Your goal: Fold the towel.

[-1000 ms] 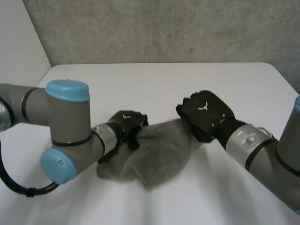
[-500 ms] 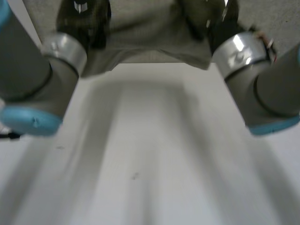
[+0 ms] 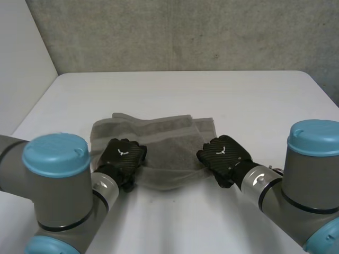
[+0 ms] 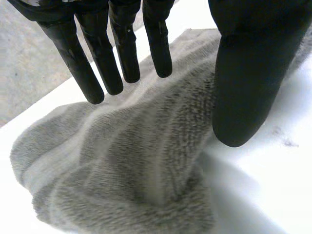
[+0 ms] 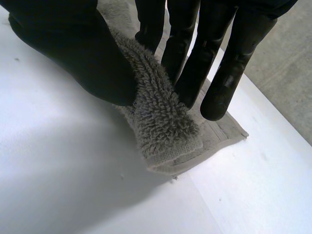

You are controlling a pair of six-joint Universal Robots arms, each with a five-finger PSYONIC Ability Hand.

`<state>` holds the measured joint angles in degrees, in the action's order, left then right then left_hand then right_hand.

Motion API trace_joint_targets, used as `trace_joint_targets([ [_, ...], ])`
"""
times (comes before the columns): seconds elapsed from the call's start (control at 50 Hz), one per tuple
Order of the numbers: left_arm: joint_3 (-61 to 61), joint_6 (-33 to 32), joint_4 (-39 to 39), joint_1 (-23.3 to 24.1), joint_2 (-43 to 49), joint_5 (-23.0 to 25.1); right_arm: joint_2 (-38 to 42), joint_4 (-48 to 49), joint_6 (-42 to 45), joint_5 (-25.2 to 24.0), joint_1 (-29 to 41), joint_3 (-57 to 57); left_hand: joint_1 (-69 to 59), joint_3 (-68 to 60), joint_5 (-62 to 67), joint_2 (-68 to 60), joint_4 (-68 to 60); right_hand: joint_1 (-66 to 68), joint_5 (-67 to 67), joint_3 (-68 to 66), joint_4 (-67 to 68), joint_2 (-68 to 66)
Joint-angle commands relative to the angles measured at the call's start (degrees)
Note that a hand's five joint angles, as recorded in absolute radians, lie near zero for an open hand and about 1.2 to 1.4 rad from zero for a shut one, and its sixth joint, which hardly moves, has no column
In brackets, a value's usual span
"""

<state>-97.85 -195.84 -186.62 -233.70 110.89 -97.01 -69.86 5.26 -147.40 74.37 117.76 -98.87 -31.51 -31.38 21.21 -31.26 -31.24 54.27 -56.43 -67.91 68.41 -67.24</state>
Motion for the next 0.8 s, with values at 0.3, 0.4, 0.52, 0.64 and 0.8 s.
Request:
trace_joint_targets([
  [0.3,6.87,-0.07,0.73,-1.15,-6.48,9.10,-14.43,-0.25,-17.21,-0.72,-9.92,-4.41,3.47,3.33,-3.17,3.21,3.19,-31.41,43.57,45.04,-45.54,44.37],
  [0.4,10.82,0.02,0.73,-0.62,-1.39,13.24,-14.69,-0.42,-22.75,-3.70,-14.57,-5.02,3.14,3.00,-2.84,2.88,2.86,-31.57,43.73,45.21,-45.70,44.54],
  [0.52,17.41,-0.07,0.99,0.78,7.13,14.92,-14.61,-0.33,-22.58,-4.85,-16.86,-5.81,2.63,2.49,-2.33,2.37,2.35,-31.57,43.74,45.21,-45.71,44.54],
  [0.64,22.97,-0.16,1.96,2.28,13.04,17.03,-13.99,0.19,-22.31,-4.76,-17.30,-5.72,1.28,1.14,-0.98,1.03,1.01,-31.57,43.74,45.21,-45.71,44.54],
  [0.8,36.76,0.02,6.71,4.66,23.67,26.79,-12.76,0.28,-20.29,-4.76,-17.74,-6.69,-4.61,-4.74,4.91,-4.86,-4.88,-31.74,43.90,45.38,-45.87,44.71],
])
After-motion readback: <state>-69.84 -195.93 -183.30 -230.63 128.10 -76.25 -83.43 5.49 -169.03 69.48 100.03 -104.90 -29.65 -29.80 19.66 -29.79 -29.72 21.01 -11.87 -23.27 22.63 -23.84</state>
